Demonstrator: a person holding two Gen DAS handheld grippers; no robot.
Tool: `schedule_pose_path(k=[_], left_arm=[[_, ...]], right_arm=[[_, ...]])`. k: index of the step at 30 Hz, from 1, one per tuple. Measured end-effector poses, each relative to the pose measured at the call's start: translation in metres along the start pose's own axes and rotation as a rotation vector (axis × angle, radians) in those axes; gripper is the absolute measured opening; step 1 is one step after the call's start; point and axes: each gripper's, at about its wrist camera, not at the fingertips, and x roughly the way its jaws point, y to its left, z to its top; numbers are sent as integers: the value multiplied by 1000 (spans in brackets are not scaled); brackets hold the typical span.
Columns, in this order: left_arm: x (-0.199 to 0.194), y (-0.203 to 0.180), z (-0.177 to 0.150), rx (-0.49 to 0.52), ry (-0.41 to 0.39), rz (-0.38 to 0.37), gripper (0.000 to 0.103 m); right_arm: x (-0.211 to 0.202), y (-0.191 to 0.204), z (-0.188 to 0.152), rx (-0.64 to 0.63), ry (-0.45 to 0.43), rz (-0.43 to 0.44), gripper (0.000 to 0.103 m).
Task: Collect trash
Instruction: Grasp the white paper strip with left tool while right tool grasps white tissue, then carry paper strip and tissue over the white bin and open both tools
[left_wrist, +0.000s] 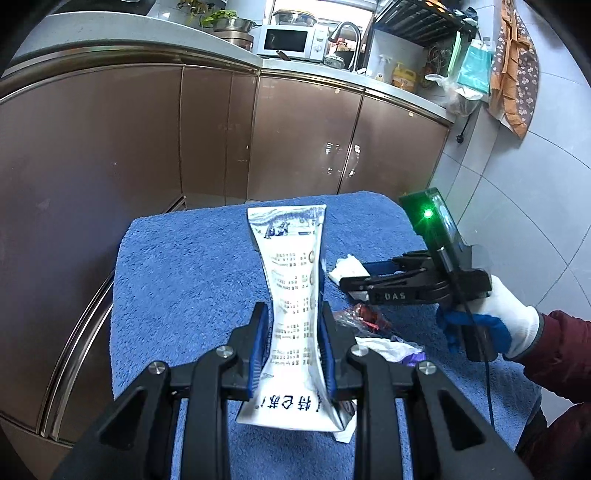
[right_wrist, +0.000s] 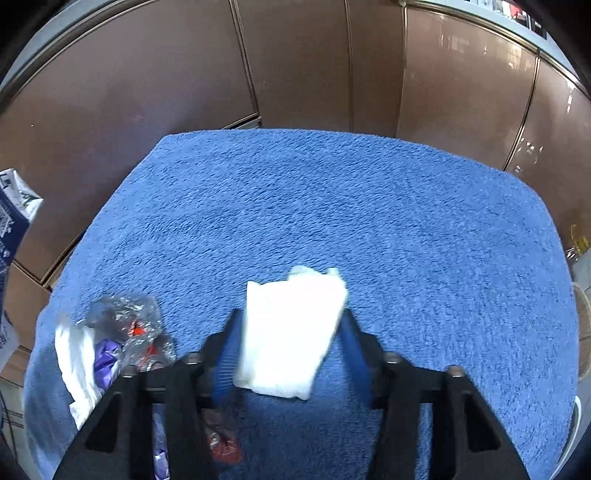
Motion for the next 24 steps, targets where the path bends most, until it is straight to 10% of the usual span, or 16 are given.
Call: schedule_pose_path(k=[6,24], left_arm=[[-10,-8,0,-3,-12,14,25],[-42,-127,9,72,-37,-64,25]], right_arm=[[-15,-17,-8,32,-26,45,11],[-185,-66,-88,88,-243,87,9]])
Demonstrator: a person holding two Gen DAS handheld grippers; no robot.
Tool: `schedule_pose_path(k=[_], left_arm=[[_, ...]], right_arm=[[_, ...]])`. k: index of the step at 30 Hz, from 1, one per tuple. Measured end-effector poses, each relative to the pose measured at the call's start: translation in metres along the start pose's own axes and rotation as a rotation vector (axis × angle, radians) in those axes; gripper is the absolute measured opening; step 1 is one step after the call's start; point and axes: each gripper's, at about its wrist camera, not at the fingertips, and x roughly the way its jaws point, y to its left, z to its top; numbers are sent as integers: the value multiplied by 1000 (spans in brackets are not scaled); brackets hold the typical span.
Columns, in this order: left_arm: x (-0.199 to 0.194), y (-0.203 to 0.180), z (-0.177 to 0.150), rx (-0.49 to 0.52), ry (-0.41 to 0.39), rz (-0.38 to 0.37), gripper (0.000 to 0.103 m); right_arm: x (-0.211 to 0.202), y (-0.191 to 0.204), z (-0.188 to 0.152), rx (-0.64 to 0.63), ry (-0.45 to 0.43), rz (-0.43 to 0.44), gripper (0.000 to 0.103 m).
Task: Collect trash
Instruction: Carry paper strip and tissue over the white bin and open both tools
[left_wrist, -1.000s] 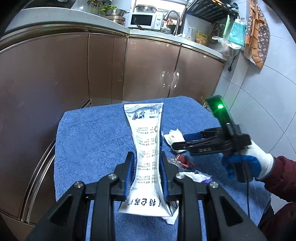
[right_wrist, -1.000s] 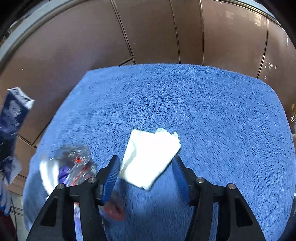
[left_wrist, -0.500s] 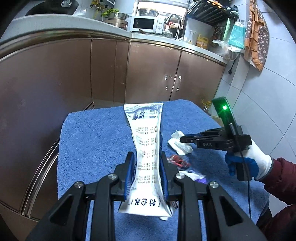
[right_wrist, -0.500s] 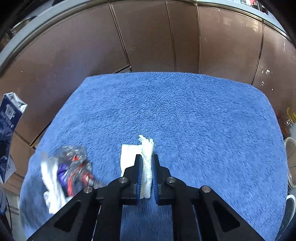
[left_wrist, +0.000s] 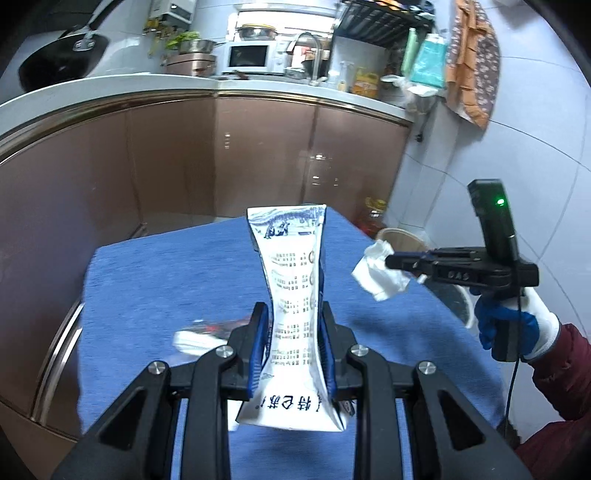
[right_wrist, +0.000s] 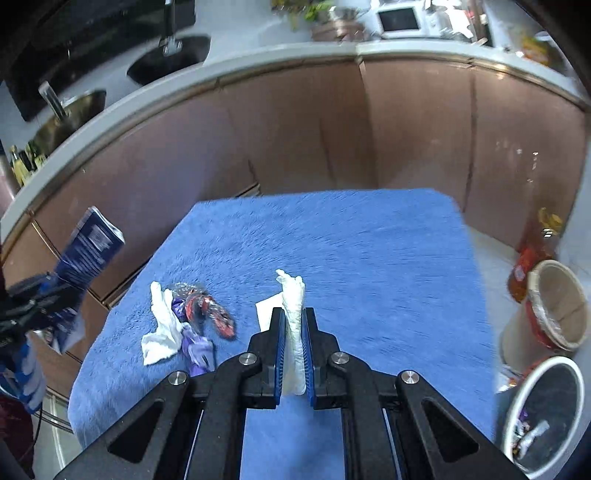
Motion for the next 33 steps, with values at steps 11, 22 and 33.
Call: schedule_pose_path(k=[11,22,33], left_arm=[[44,-118,27,74,19,-167,25],[172,-286,52,246,186,-352,25],[338,-398,43,300,428,-391,25]], right_arm=[[-125,-82,-50,135,-186,-197,9],[-171,-209,-116,342,-226,-463,9],[-140,-319,-154,491,-120,-578,9]])
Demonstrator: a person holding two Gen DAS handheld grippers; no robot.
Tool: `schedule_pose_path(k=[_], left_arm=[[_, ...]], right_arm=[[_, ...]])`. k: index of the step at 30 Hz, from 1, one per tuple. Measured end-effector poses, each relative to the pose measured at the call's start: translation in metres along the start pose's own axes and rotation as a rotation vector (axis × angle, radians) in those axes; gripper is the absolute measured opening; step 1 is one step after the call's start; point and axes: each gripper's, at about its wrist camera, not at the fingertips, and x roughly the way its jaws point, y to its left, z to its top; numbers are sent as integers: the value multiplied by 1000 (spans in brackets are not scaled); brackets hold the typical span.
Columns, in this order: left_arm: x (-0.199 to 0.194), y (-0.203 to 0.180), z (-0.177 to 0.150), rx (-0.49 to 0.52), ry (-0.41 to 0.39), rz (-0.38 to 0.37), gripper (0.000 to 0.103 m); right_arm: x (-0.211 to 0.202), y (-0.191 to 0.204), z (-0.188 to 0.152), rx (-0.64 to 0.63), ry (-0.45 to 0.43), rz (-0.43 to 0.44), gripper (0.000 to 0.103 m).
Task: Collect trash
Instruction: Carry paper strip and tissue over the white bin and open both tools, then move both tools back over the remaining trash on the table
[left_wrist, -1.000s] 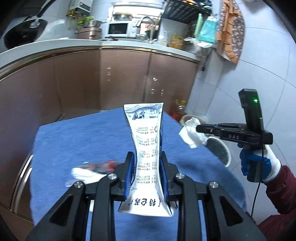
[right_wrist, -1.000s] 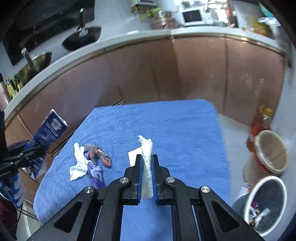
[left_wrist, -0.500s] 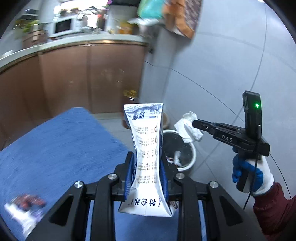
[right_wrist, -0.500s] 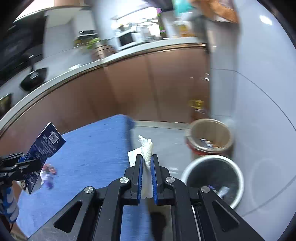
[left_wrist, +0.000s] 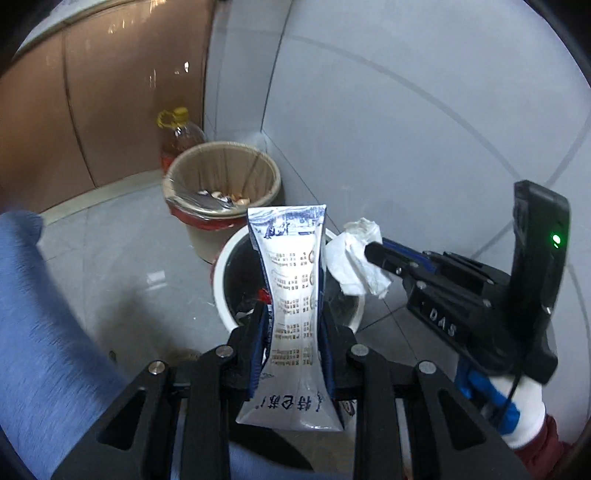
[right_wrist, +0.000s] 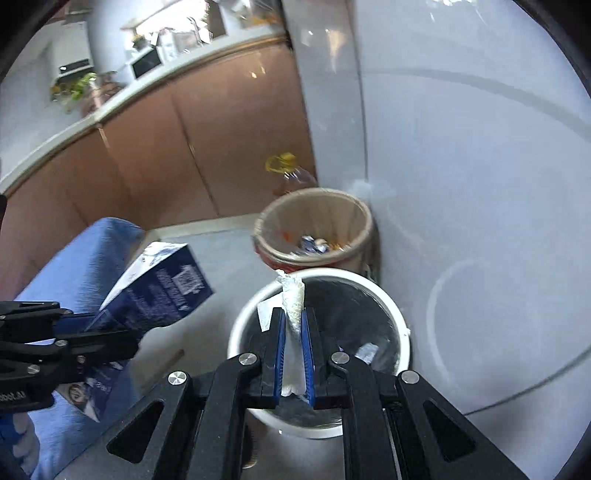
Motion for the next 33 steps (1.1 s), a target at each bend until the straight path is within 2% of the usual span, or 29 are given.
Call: schedule_pose_path(k=[4,8,12,13,15,19,23,25,30,33], left_arm=[[38,-1,17,-28,36,-15,26],[61,2,33,-81,38,-39,27],[78,0,52,-110,34,-55,47],[77,0,52,-117,34,-65,49],[74,-2,55,-129,27,-79,49],[48,-4,49,-130,-10,-93,49],[7,5,37,-159,-74,-86,49],[-18,10,30,-171,-111,-68,49],[-91,22,6,-196,-232,-3,50],[-137,25,-13,-201,-318,52,57]], right_arm=[[24,-16,-4,22,39,-19,10],[38,-29,-6,52,51,-44,10],[40,-38,-9,80,59,-67,21],[39,-40,-11,86,60,-71,25],[38,-42,-14,91,63,-77,27],[27,-39,-19,102,59,-77,28],[18,-29,-17,99,40,-67,40],[10,-23,-15,88,29,-70,47],[-23,2,-7,56,-26,-62,57],[-51,28,1,9,-82,-56,70]])
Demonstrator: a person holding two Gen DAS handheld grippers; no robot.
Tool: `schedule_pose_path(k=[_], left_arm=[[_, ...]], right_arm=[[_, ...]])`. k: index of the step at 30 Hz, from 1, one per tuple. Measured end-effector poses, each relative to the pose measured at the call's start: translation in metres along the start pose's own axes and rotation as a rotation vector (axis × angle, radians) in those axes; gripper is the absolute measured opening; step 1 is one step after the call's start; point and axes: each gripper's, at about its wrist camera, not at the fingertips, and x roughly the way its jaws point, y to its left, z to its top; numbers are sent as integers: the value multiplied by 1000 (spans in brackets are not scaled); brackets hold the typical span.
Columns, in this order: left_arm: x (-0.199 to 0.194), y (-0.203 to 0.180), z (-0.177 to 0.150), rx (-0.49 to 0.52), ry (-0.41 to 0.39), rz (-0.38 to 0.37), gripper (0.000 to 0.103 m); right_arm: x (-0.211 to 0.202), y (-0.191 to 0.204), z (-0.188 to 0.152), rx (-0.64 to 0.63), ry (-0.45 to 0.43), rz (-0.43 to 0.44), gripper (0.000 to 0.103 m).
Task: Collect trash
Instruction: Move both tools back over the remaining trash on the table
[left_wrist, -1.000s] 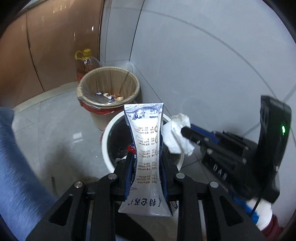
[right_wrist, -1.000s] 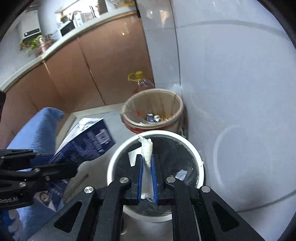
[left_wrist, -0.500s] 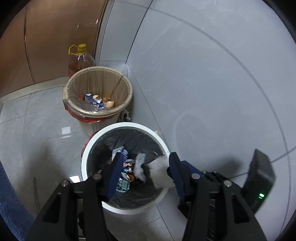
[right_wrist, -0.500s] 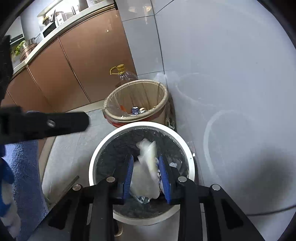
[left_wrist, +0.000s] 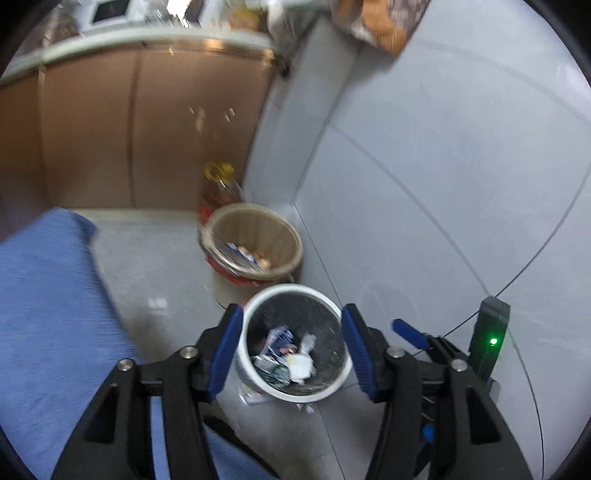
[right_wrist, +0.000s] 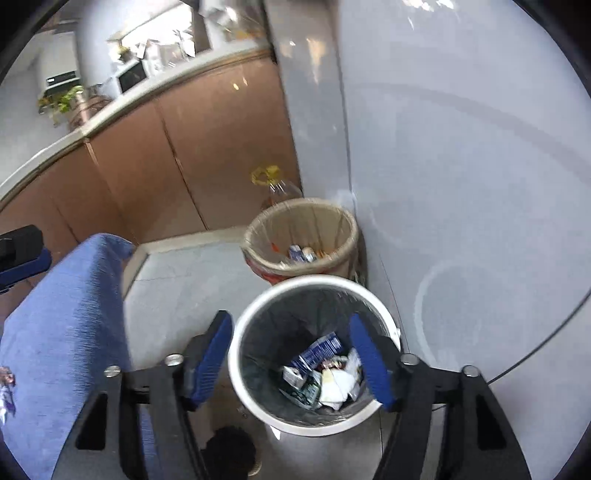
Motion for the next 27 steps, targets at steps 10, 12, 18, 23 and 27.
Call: schedule_pose_path(k=[10,12,18,23,27], left_arm=[[-137,30,-37,-5,-237,180,62],[-160,40,-48,-26,-242,203,63],[-214,71,-78,-74,-294,281,65],[-252,94,-107,-102,-325,350,65],[-273,121,-130,-143,-325,381,65]], right_arm=[[-93,77,19,-118,-168,84,103],[-104,86,22,-124,-195,133,103],[-147,121,24,-153,-304,258,103],[-166,152,22,-195,-309,331,103],[-170,180,15,-258,-277,367,103]])
